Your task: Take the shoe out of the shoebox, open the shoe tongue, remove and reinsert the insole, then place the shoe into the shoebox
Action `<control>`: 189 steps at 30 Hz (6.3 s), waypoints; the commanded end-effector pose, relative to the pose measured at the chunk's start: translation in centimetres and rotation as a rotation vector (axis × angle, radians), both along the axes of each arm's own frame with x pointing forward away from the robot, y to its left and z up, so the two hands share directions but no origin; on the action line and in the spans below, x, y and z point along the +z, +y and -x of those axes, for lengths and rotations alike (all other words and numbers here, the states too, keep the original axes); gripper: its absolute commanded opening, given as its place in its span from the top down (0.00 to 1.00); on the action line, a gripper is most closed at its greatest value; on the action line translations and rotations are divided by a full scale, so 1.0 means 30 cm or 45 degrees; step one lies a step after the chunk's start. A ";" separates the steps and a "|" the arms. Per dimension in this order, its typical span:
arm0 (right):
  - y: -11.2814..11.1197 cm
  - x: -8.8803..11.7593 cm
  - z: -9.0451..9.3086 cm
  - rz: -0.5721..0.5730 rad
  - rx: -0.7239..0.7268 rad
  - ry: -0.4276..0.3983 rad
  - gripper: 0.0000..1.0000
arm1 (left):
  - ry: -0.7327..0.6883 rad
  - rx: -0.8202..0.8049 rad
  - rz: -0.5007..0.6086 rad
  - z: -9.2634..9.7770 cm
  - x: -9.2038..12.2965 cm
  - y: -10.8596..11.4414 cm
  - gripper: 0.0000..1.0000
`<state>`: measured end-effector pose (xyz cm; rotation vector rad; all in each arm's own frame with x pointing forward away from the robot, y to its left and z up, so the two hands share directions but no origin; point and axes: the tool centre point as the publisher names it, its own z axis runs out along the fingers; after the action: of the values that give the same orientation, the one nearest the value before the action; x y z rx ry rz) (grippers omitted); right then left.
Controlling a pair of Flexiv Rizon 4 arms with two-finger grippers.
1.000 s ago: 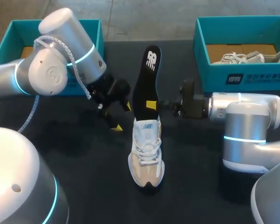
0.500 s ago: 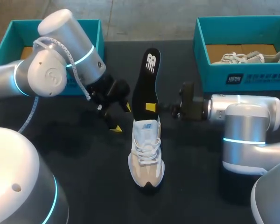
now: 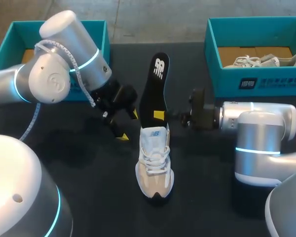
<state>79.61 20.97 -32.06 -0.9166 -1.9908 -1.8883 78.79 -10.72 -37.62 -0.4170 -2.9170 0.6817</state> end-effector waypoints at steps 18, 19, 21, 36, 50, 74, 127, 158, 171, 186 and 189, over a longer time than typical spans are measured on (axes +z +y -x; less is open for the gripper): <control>-0.003 -0.027 0.031 -0.001 0.002 0.059 1.00 | -0.004 0.000 0.001 0.003 -0.003 0.001 0.00; -0.001 -0.030 0.033 -0.001 0.002 0.063 1.00 | -0.004 0.000 0.001 0.003 -0.003 0.001 0.00; -0.001 -0.034 0.035 -0.002 0.004 0.069 1.00 | -0.004 0.000 0.001 0.003 -0.003 0.001 0.00; -0.004 -0.051 0.053 0.003 0.015 0.116 1.00 | -0.004 0.000 0.001 0.003 -0.003 0.001 0.00; -0.008 -0.077 0.082 0.006 0.024 0.154 1.00 | -0.004 0.000 0.001 0.003 -0.003 0.001 0.00; 0.008 -0.106 0.121 0.049 0.091 0.268 1.00 | -0.004 0.000 0.001 0.003 -0.003 0.001 0.00; 0.056 -0.035 0.105 0.050 0.100 0.180 0.60 | -0.004 0.000 0.001 0.003 -0.003 0.001 0.00; 0.050 0.031 0.019 0.024 0.065 0.093 1.00 | -0.004 0.000 0.001 0.003 -0.003 0.001 0.00; 0.038 -0.001 0.041 0.032 0.065 0.164 1.00 | -0.004 0.000 0.001 0.003 -0.003 0.001 0.00; 0.041 -0.045 0.090 0.078 0.083 0.275 1.00 | -0.004 0.000 0.001 0.003 -0.003 0.001 0.00; 0.044 -0.052 0.103 0.098 0.092 0.300 1.00 | -0.004 0.000 0.001 0.003 -0.003 0.001 0.00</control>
<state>76.72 21.98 -33.70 -1.0135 -1.9227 -1.6232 78.78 -10.71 -37.62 -0.4171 -2.9173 0.6819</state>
